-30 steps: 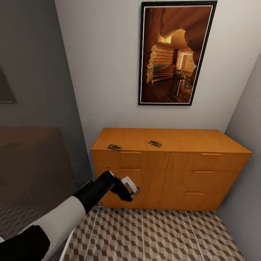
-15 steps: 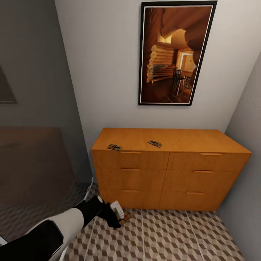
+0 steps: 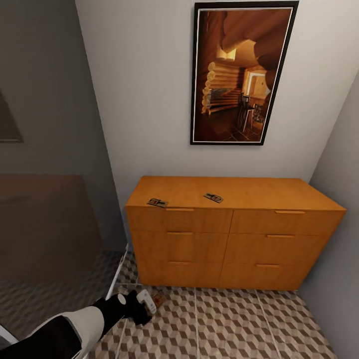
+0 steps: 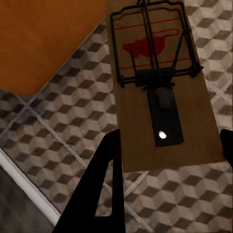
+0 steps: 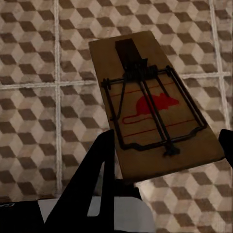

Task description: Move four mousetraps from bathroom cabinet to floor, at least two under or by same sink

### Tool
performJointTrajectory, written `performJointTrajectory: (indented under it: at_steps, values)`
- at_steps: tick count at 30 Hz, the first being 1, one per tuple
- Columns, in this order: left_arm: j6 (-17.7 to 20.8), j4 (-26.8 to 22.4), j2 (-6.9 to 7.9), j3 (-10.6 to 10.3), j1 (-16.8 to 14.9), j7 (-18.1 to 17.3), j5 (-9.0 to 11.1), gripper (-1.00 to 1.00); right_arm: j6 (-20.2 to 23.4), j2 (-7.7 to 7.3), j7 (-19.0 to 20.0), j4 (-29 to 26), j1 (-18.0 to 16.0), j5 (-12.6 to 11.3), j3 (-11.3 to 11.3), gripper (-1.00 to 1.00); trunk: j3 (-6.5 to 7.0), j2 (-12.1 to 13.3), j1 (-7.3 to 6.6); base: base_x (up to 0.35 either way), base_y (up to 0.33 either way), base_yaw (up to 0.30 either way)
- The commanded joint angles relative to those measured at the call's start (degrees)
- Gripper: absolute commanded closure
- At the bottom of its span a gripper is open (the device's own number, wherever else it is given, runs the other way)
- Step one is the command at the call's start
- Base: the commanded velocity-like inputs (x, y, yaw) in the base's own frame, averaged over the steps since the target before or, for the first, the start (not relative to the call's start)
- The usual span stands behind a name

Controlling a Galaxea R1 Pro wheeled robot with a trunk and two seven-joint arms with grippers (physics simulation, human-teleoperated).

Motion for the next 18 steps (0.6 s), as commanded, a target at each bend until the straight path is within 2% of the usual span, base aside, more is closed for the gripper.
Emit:
performJointTrajectory:
  at_steps: [1,3,5,6,9,11,12,13,14,15,16,17,18]
  values:
    - [-1.1,0.2,-0.01,0.2,0.9,2.5,-0.5,1.00,-0.3,-0.11,0.2,-1.1,0.0,-0.7,0.2,1.00,-0.06,0.0,0.00,0.000,0.000,0.000]
    - [-3.1,0.3,0.28,0.2,2.8,6.6,-0.4,1.00,-0.2,-0.15,-0.9,-3.2,0.0,-0.5,0.3,1.00,-0.06,0.0,0.00,0.000,0.000,0.000]
    - [-5.0,0.3,0.59,0.3,4.3,8.4,-0.3,1.00,0.0,-0.07,-2.6,-4.4,0.0,0.0,0.3,1.00,-0.06,0.0,0.00,0.000,0.000,0.000]
    - [-6.5,0.3,0.94,0.3,5.2,9.2,-0.1,1.00,0.3,0.04,-3.9,-5.0,0.0,1.0,0.4,1.00,-0.06,0.0,0.00,0.000,0.000,0.000]
    - [-10.5,0.3,2.07,0.4,7.3,10.1,1.5,1.00,2.3,0.62,-7.5,-6.2,0.0,5.8,0.4,1.00,-0.06,0.0,0.00,0.000,0.000,0.000]
    - [-13.4,0.3,3.13,0.4,9.0,10.3,4.8,1.00,4.9,1.67,-9.8,-8.2,-0.1,10.7,0.4,1.00,-0.06,0.0,0.00,0.000,0.000,0.000]
    - [-14.1,0.3,3.40,0.4,9.4,10.3,6.0,1.00,5.6,1.93,-10.2,-9.0,-0.1,11.8,0.4,1.00,-0.06,0.0,0.00,0.000,0.000,0.000]
    - [-16.0,0.3,3.96,0.5,10.3,10.4,8.5,1.00,7.1,2.46,-10.8,-10.6,-0.1,13.5,0.4,1.00,-0.06,0.0,0.00,0.000,0.000,0.000]
    - [-18.3,0.3,4.59,0.5,11.1,10.6,11.3,1.00,8.7,2.96,-11.3,-12.2,-0.1,14.7,0.4,1.00,-0.06,0.0,0.00,0.000,0.000,0.000]
    - [-19.6,0.4,4.94,0.5,11.5,10.7,12.8,1.00,9.5,3.16,-11.4,-13.0,-0.1,15.1,0.4,1.00,-0.06,0.0,0.00,0.000,0.000,0.000]
    - [-22.3,0.4,5.67,0.5,12.3,11.0,15.7,1.00,11.0,3.49,-11.7,-14.4,-0.1,15.6,0.4,1.00,-0.06,0.0,0.00,0.000,0.000,0.000]
    - [-23.6,0.4,6.02,0.5,12.7,11.2,17.0,1.00,11.8,3.64,-11.7,-15.0,-0.1,15.8,0.4,1.00,-0.06,0.0,0.00,0.000,0.000,0.000]
    - [-25.8,0.4,6.52,0.5,13.6,11.6,19.4,1.00,13.1,4.00,-11.8,-16.1,-0.2,16.1,0.4,1.00,-0.06,0.0,0.00,0.000,0.000,0.000]
